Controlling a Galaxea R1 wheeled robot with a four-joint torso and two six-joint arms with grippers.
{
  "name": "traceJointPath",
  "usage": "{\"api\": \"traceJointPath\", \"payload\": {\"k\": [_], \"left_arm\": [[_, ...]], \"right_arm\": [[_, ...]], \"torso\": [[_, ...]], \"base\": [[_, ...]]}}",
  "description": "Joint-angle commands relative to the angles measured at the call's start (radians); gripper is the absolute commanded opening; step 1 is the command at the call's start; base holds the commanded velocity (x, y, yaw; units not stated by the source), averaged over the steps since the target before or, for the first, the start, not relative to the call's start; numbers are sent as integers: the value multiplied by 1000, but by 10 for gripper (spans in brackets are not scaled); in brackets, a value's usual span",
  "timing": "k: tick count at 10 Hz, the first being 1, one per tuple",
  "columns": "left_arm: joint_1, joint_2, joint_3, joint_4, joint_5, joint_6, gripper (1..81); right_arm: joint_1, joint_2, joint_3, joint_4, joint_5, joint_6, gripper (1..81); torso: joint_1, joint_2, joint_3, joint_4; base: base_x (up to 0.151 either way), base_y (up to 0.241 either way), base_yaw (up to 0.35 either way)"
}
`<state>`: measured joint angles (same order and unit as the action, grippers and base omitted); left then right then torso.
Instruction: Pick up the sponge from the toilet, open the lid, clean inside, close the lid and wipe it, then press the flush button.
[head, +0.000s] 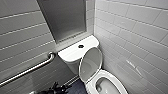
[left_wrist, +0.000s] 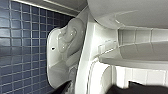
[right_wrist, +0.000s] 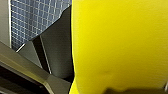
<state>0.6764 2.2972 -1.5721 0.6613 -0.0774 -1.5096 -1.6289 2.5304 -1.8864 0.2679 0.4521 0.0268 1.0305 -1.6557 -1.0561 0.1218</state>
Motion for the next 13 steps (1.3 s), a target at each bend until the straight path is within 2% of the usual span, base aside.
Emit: {"api": "traceJointPath", "payload": {"k": [1,3,5,9,10,12,13], "left_arm": [[-151,-5,-12,4,15,-46,811],[-203,36,-40,4,21,-89,811],[-247,71,-59,4,77,-124,811],[-278,139,-95,4,77,-139,811],[-277,160,-89,6,82,-141,811],[-261,196,-28,21,154,-133,811],[-246,205,13,23,163,-129,811]], "right_arm": [[-32,-49,97,-50,-70,-5,10],[-35,-68,144,-79,-62,-4,10],[-35,-57,135,-81,-62,-4,10],[-35,-52,129,-81,-62,-5,10],[-33,-48,121,-81,-62,-5,10],[-32,-42,118,-81,-62,-4,10],[-30,-40,115,-81,-62,-5,10]], "torso": [[0,0,0,0],[0,0,0,0],[0,0,0,0],[0,0,0,0],[0,0,0,0],[0,0,0,0],[0,0,0,0]], "base": [[0,0,0],[0,0,0],[0,0,0],[0,0,0],[0,0,0],[0,0,0],[0,0,0]]}}
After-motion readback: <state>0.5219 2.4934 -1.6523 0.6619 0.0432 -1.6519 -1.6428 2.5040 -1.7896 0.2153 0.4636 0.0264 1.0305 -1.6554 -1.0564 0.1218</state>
